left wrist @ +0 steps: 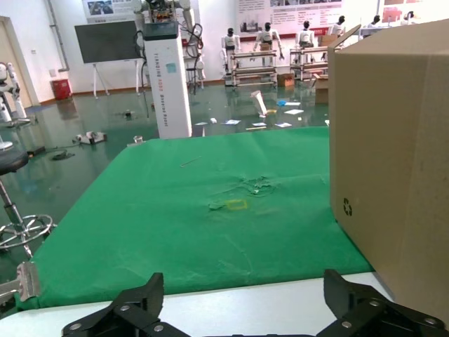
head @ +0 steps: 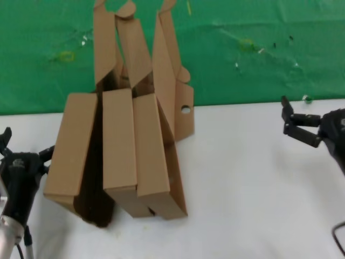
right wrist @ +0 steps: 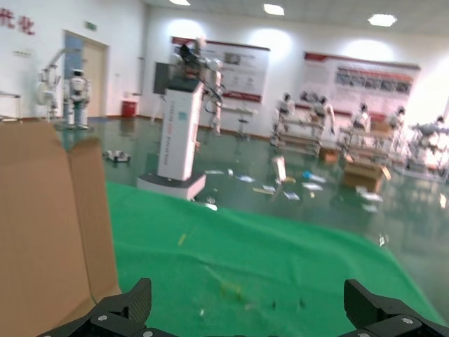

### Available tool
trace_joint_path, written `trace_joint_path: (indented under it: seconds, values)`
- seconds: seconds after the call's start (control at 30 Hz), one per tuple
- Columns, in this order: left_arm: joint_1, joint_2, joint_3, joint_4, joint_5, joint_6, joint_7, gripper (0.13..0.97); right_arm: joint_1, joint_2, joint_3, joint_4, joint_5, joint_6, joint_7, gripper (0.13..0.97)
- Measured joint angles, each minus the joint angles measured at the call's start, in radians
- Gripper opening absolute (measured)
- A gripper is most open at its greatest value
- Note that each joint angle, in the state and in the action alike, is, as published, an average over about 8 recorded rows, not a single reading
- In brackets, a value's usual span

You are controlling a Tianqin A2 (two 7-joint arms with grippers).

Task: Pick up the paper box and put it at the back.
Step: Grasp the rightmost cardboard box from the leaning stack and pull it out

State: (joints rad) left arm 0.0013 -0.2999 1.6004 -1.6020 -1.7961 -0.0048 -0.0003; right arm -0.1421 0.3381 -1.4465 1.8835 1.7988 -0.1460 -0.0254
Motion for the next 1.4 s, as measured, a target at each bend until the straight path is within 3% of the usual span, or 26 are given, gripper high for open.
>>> trace_joint_path:
  seconds: [0.23, 0.5, 0.7, 0.87, 1.0, 1.13, 1.4]
  values:
    - [0.0, 0.0, 0.0, 0.0, 0.0, 0.0, 0.0, 0.763, -0.103, 0.111, 0.046, 0.13, -0.008, -0.08, -0.036, 0.966]
    - [0.0, 0.0, 0.0, 0.0, 0.0, 0.0, 0.0, 0.595, -0.2, 0.198, 0.133, 0.164, 0.091, -0.364, -0.22, 0.966]
    - [0.0, 0.0, 0.0, 0.0, 0.0, 0.0, 0.0, 0.428, -0.261, 0.26, 0.134, 0.164, 0.139, -0.553, -0.342, 0.966]
    - [0.0, 0.0, 0.0, 0.0, 0.0, 0.0, 0.0, 0.4, -0.275, 0.293, 0.091, 0.158, 0.148, -0.638, -0.396, 0.966]
    - [0.0, 0.0, 0.0, 0.0, 0.0, 0.0, 0.0, 0.321, -0.242, 0.304, 0.029, 0.146, 0.138, -0.664, -0.403, 0.966]
    - [0.0, 0.0, 0.0, 0.0, 0.0, 0.0, 0.0, 0.243, -0.169, 0.307, -0.054, 0.131, 0.099, -0.653, -0.366, 0.959]
    - [0.0, 0.0, 0.0, 0.0, 0.0, 0.0, 0.0, 0.17, 0.009, 0.299, -0.232, 0.081, -0.001, -0.62, -0.249, 0.928]
